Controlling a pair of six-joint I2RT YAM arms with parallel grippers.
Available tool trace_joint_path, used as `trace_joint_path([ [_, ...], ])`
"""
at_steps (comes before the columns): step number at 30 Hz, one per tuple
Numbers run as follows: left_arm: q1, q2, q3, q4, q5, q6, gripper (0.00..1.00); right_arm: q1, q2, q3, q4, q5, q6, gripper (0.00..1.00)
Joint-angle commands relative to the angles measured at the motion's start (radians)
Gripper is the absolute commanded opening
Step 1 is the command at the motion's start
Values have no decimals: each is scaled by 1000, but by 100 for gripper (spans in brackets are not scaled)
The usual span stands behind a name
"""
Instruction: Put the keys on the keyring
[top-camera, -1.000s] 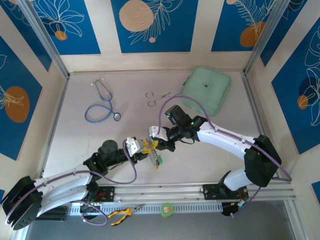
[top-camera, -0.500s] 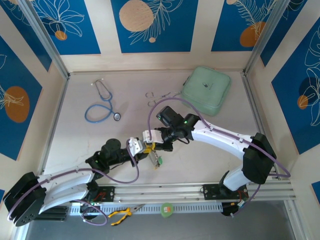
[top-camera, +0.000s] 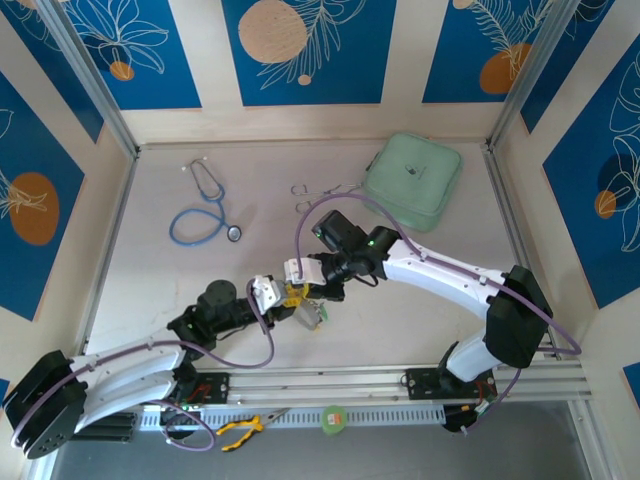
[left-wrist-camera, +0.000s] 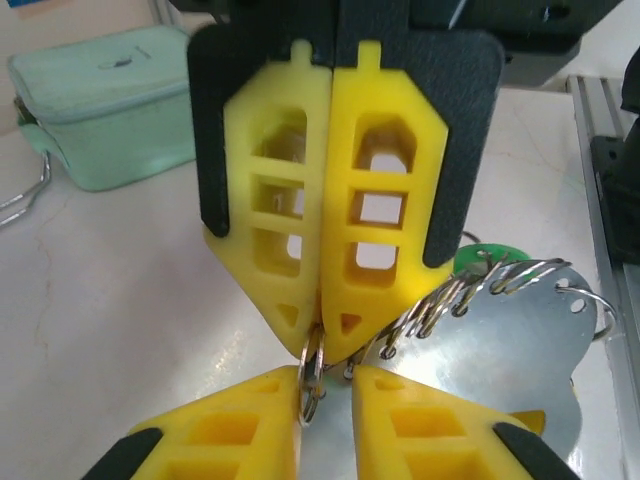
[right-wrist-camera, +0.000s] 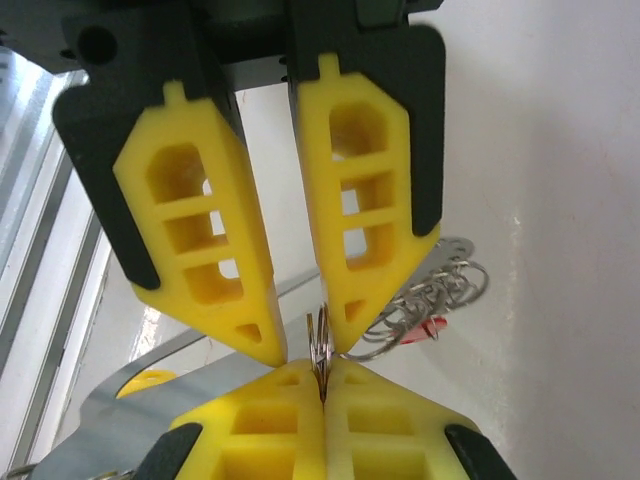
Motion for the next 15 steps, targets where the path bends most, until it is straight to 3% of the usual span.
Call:
trace_joint_path([
  [1,3,-22,-12,92,-2,-19,19,-9,-28,-24,26,-77,19,0],
  [12,3,0,-3,87,15,-12,14,-8,-49,-39,52,-95,28,0],
  [15,3,-3,0,59,12,-7,19,-16,-60,-44,59,-105,36,0],
])
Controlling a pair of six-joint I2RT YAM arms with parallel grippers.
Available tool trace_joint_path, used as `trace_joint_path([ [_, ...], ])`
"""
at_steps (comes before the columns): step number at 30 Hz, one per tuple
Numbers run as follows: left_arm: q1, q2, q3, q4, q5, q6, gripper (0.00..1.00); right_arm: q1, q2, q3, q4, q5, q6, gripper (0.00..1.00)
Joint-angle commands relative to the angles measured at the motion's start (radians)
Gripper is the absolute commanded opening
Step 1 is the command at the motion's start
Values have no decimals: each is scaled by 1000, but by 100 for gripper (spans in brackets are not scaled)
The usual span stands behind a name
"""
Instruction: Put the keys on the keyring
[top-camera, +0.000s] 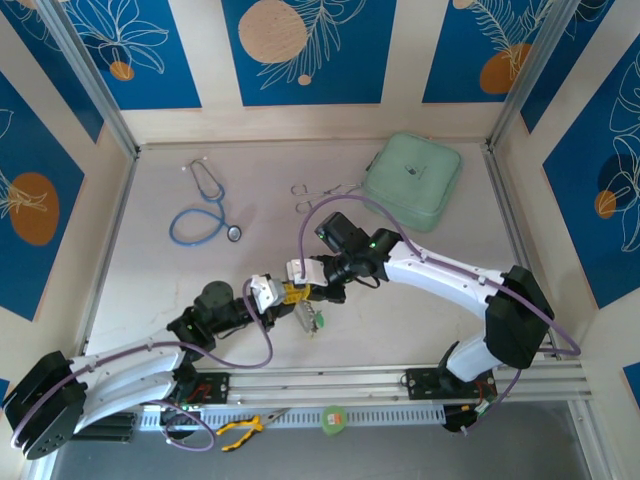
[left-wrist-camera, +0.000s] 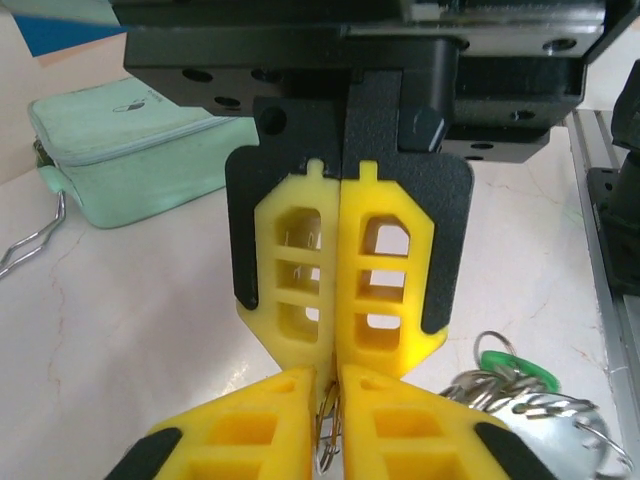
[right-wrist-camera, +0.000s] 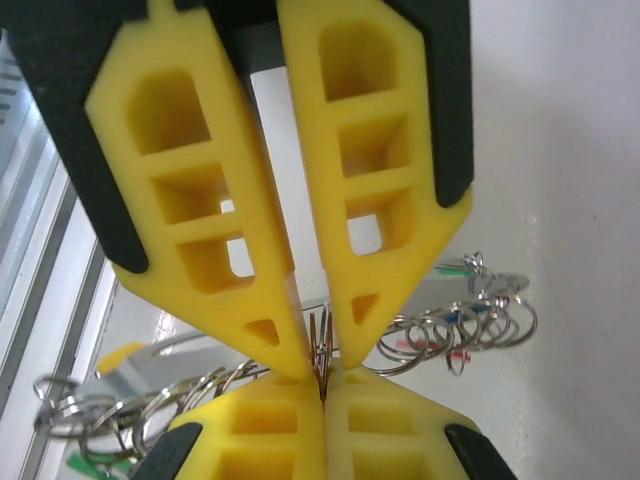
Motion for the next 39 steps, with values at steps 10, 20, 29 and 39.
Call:
trace_joint_path([
  [10,4,-12,3,-12,15,7,14,-16,-79,-40,60,-107,20,0],
  [20,4,-8,-14,69,36,-22,18,-5,-54,-27,46,-77,10,0],
  [29,5,-15,-20,88,46,-31,19,-2,-47,-23,43,-72,9,0],
  [39,4,-20,-16,79,41,-8,0,-3,-49,-26,42,-81,22,0],
])
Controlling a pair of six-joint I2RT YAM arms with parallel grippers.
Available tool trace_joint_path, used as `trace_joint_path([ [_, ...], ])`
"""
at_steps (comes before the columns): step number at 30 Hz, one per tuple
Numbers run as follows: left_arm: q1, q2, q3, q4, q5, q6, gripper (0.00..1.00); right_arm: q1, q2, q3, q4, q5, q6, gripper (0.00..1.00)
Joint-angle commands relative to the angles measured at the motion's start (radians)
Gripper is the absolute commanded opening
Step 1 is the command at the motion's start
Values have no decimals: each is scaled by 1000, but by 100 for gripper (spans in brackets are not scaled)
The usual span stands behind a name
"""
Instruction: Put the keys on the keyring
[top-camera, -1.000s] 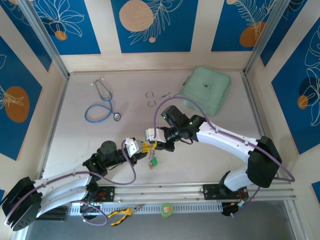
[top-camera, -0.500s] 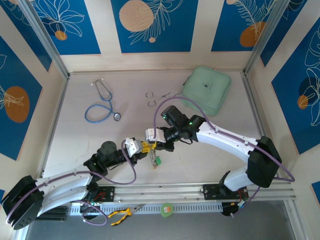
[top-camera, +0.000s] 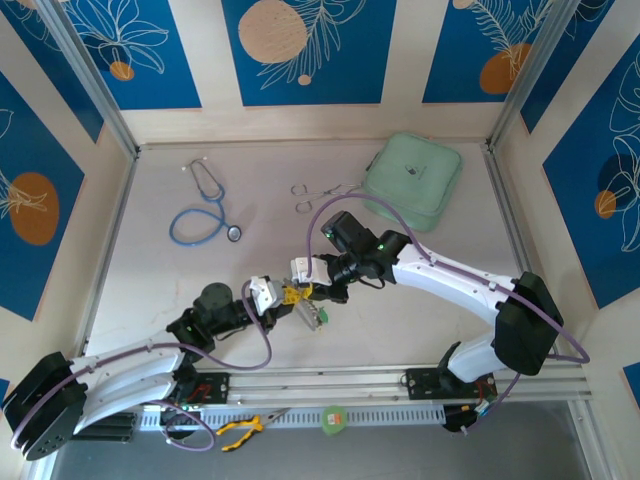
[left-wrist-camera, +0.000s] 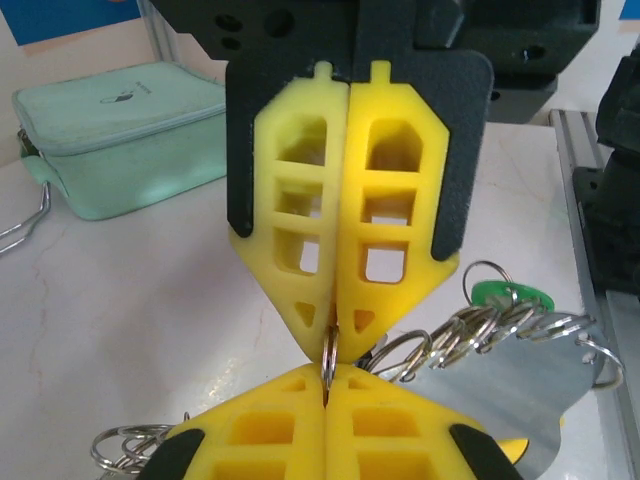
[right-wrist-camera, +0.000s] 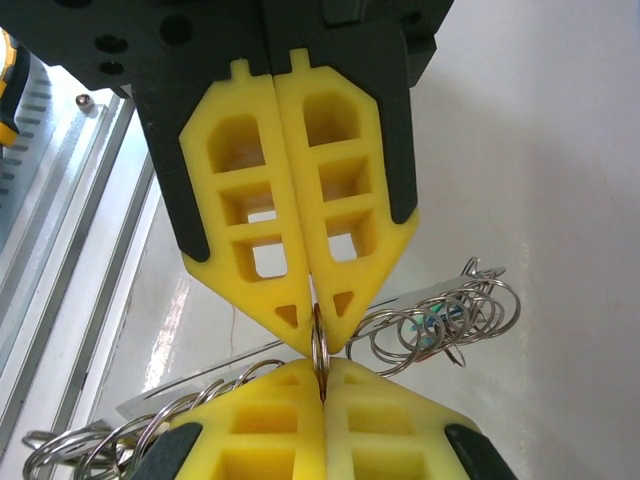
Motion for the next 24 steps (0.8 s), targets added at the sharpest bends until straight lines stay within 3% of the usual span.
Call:
trace_joint_path([
  [1,4,-11,0,77,22,13,0,-3,-13,-1,28,-62,36,1],
  [2,4,-9,-2,89,22,12,0,-28,-35,-19,62,-103,68,15],
  [4,4,-2,-10,119,30,10,0,-83,-84,-75,148,-194,118,30],
  [12,7,37,-37,273,67,-31,0,-179,-134,-206,307,-394,170,31],
  [24,11,97,-45,382,74,-76,0,-172,-108,-260,411,-414,201,28],
])
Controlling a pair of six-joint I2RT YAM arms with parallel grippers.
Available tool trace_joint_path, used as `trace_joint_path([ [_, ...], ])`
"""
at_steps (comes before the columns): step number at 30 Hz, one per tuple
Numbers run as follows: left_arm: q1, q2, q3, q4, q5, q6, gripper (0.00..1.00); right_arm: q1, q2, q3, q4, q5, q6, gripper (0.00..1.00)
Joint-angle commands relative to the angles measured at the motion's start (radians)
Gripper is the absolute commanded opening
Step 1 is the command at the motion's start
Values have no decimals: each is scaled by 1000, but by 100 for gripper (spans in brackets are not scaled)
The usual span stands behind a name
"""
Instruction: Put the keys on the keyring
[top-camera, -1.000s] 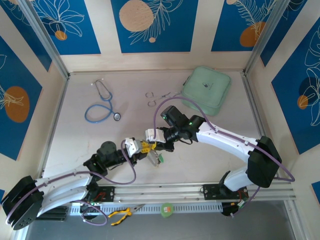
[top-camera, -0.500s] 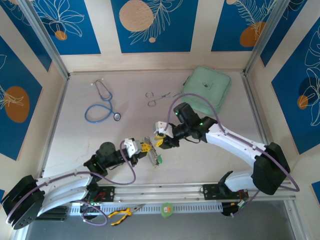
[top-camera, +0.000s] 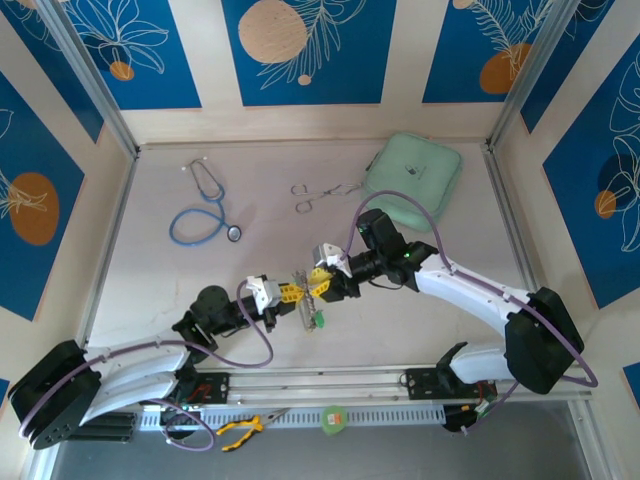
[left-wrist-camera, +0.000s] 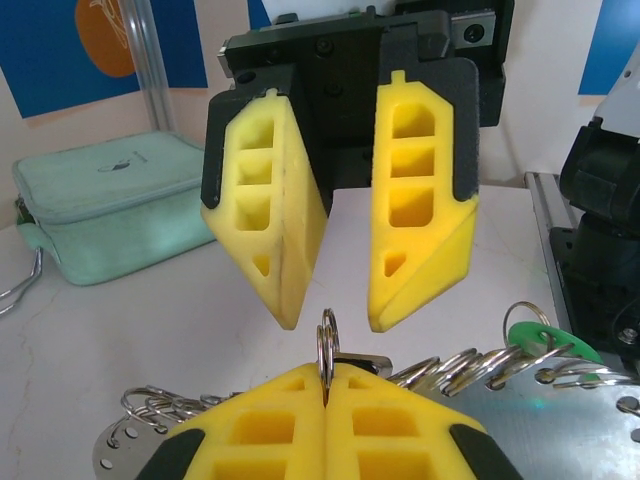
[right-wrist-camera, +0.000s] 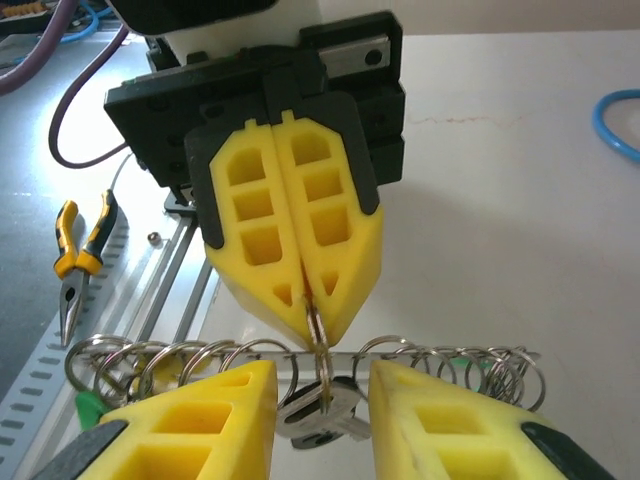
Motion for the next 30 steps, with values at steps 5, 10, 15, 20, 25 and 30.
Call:
trace_joint_path([
  [5,7,15,-8,133,38,-32,0,9,35,-3,61,-39,28,18],
  [10,7,27,-11,156,41,-39,0,12,40,-11,76,-48,37,19],
  [15,9,42,-11,182,42,-43,0,15,44,-15,79,-63,40,22],
  [20,9,56,-11,206,39,-49,0,14,43,-8,74,-73,38,0],
  [25,9,6,-11,98,-40,-49,26,18,4,26,-4,25,-5,0],
  [30,9,-100,-5,-108,-55,-1,24,68,7,115,-204,163,-133,0],
])
